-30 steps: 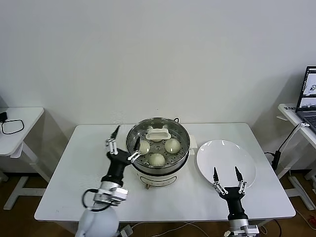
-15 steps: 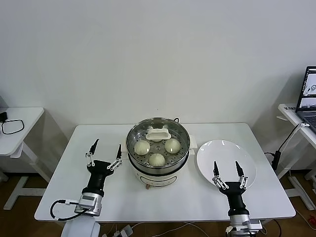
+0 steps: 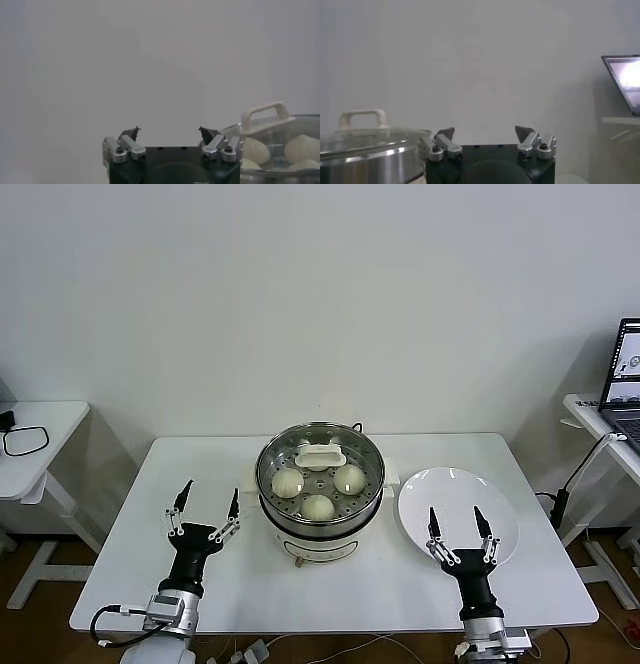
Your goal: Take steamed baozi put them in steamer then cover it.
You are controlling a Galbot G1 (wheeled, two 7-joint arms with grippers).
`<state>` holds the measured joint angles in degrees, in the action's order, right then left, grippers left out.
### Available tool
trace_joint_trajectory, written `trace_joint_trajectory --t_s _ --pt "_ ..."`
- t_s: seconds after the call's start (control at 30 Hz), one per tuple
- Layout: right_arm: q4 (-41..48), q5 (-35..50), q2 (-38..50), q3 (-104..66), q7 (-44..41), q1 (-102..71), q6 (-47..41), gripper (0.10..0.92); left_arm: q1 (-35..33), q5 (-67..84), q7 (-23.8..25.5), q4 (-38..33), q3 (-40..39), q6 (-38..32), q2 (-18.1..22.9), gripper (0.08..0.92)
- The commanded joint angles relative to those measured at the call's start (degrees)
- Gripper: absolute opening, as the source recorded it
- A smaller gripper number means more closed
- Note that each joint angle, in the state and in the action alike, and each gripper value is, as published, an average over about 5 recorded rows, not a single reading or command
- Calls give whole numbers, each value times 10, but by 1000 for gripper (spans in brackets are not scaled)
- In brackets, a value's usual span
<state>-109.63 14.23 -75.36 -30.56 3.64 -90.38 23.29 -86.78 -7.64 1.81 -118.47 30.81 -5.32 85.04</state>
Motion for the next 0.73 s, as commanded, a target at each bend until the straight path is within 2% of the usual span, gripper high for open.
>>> trace_joint_trajectory --t_s 0.03,0.73 --pt "-17 -13 -1 0 4 -4 -15 823 -16 15 5 -2 7 -8 1 823" --pt "-43 -22 -5 0 14 -18 -42 823 -28 13 7 -19 -3 -11 -2 823"
